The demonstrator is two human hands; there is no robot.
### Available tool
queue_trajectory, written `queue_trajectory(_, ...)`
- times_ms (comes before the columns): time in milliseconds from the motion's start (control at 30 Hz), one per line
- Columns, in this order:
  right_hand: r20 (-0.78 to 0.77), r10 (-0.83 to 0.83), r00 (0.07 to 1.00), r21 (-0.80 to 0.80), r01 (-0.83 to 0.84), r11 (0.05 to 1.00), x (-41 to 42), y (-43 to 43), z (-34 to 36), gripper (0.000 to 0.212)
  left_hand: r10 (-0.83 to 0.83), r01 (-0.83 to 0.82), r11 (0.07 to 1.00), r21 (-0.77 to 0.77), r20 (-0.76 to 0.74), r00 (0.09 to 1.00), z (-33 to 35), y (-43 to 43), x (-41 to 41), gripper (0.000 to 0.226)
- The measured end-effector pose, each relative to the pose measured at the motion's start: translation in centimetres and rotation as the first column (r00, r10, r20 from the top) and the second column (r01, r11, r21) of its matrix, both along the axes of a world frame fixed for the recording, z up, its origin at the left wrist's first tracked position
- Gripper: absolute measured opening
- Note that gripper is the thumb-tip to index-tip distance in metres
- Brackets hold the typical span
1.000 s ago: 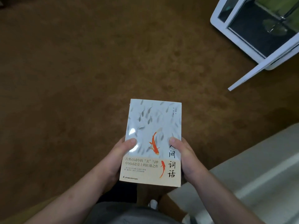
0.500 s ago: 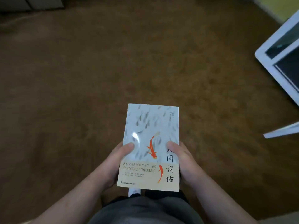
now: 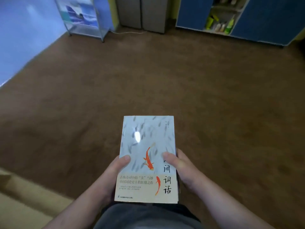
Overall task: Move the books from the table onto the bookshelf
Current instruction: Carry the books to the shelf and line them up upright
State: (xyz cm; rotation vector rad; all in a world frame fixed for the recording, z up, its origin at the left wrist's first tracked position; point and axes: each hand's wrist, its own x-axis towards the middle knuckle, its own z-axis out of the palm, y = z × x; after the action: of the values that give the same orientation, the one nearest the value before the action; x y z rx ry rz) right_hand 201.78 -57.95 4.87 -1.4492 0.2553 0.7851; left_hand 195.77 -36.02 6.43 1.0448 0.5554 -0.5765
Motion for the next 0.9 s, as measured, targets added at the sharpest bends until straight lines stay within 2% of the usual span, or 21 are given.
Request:
queue_trajectory(67, -0.001, 0.103, 0.995, -0.012, -0.103, 0.995, 2.3, 1.1, -0.2, 0.091, 0.096, -0.097, 0.994, -0.047, -0.026, 0.995, 0.1, 0.5, 0.2, 0.067)
queue_trajectory(167, -0.013, 0.250, 0.968, -0.027, -0.251, 0.968, 5.2, 3.6, -0.4, 0.083, 0.231, -0.231, 0.968, -0.102, -0.017, 0.973, 0.1, 1.6, 0.3, 0.096)
queue_trajectory(200, -0.012, 0.286, 0.958, -0.026, -0.286, 0.958, 5.9, 4.2, -0.5, 0.086, 0.249, -0.248, 0.961, -0.123, -0.015, 0.969, 0.3, 1.8, 0.2, 0.096)
queue_trajectory(267, -0.028, 0.364, 0.931, -0.019, -0.364, 0.931, 7.4, 6.0, -0.8, 0.090, 0.319, -0.318, 0.938, -0.140, -0.017, 0.948, 0.3, 2.6, 0.2, 0.079)
queue_trajectory(333, -0.042, 0.436, 0.899, -0.012, -0.436, 0.900, 9.1, 8.3, -1.4, 0.084, 0.420, -0.422, 0.898, -0.128, -0.043, 0.907, 0.3, 3.7, 0.5, 0.059)
queue_trajectory(433, -0.053, 0.526, 0.849, -0.038, -0.528, 0.848, 11.5, 12.2, -2.0, 0.083, 0.517, -0.521, 0.850, -0.074, -0.065, 0.853, -0.2, 5.6, 1.2, 0.047)
queue_trajectory(600, -0.049, 0.649, 0.759, -0.040, -0.651, 0.758, 15.6, 19.4, -2.5, 0.087, 0.655, -0.660, 0.750, -0.034, -0.090, 0.750, -1.1, 10.0, 3.1, 0.052)
queue_trajectory(833, -0.058, 0.747, 0.662, -0.066, -0.750, 0.659, 19.9, 29.7, -2.5, 0.088, 0.767, -0.768, 0.638, -0.061, -0.044, 0.640, -1.5, 17.7, 5.8, 0.037)
queue_trajectory(900, -0.049, 0.770, 0.636, -0.079, -0.771, 0.632, 20.6, 32.3, -2.3, 0.089, 0.793, -0.793, 0.606, -0.056, -0.027, 0.608, -1.7, 19.6, 6.1, 0.044)
